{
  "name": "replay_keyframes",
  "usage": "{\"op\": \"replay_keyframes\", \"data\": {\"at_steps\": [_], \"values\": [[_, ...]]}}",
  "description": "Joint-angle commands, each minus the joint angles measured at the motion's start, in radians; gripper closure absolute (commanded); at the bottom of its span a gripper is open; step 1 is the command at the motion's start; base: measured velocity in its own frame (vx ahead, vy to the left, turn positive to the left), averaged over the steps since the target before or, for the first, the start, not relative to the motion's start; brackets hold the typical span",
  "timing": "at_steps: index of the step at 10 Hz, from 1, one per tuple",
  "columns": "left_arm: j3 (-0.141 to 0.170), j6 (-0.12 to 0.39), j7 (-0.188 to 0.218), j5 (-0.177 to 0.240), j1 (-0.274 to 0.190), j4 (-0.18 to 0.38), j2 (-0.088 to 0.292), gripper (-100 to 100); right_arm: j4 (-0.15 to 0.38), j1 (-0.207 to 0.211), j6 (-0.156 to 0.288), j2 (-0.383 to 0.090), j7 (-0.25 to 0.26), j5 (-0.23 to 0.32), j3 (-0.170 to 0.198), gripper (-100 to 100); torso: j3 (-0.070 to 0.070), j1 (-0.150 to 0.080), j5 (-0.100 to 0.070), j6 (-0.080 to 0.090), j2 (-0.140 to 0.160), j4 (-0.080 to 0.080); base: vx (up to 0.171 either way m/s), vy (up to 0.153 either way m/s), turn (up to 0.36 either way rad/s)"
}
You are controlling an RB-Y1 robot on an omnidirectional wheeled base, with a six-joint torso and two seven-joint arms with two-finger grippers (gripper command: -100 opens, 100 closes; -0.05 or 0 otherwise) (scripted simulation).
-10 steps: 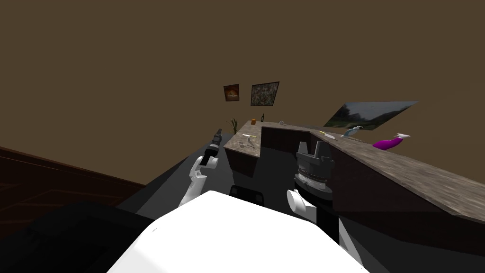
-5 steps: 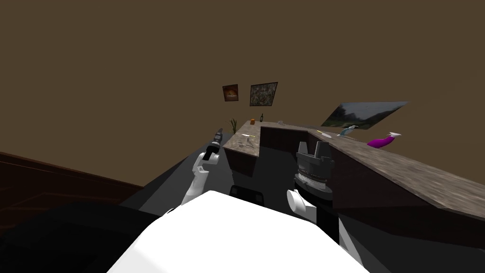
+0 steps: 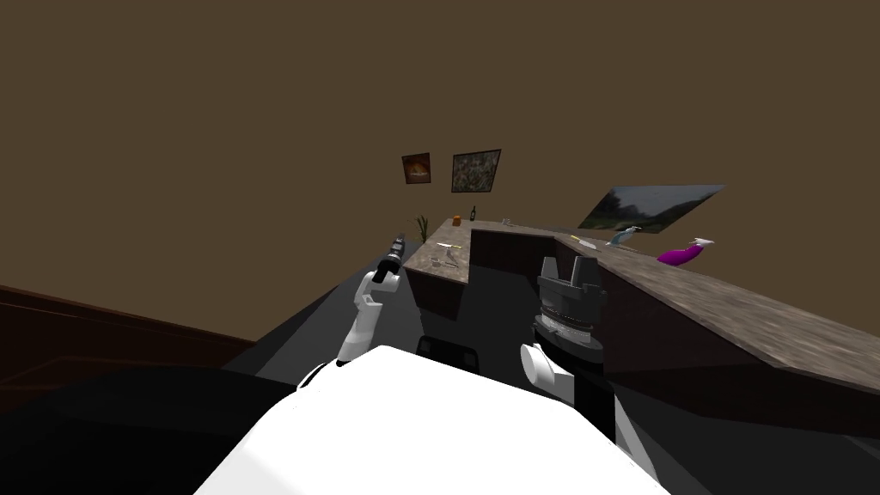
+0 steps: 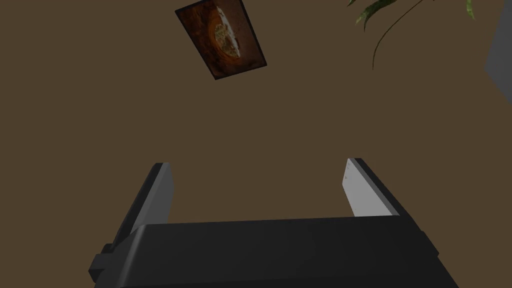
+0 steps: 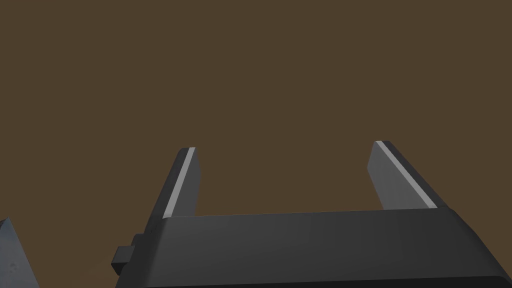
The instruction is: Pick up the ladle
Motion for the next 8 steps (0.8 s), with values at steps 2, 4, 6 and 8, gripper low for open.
{"op": "replay_keyframes", "data": {"at_steps": [2, 4, 6, 8], "values": [[0.005, 0.075, 0.012, -0.007, -0.049, 0.034, -0.002, -100, 0.000, 0.000, 0.000, 0.000, 0.000, 0.000, 0.000, 0, 0.000, 0.000, 0.000, 0.000, 0.000, 0.000, 0.000, -0.004, -0.023], [0.005, 0.115, 0.012, -0.007, -0.049, 0.034, -0.002, -100, 0.000, 0.000, 0.000, 0.000, 0.000, 0.000, 0.000, 0, 0.000, 0.000, 0.000, 0.000, 0.000, 0.000, 0.000, -0.004, -0.014], [0.009, 0.177, 0.022, -0.011, -0.093, 0.064, -0.001, -100, 0.000, 0.000, 0.000, 0.000, 0.000, 0.000, 0.000, 0, 0.000, 0.000, 0.000, 0.000, 0.000, 0.000, 0.002, -0.007, -0.036], [0.011, 0.227, 0.032, -0.013, -0.135, 0.095, -0.002, -100, 0.000, 0.000, 0.000, 0.000, 0.000, 0.000, 0.000, 0, 0.000, 0.000, 0.000, 0.000, 0.000, 0.000, 0.003, -0.003, -0.022]]}}
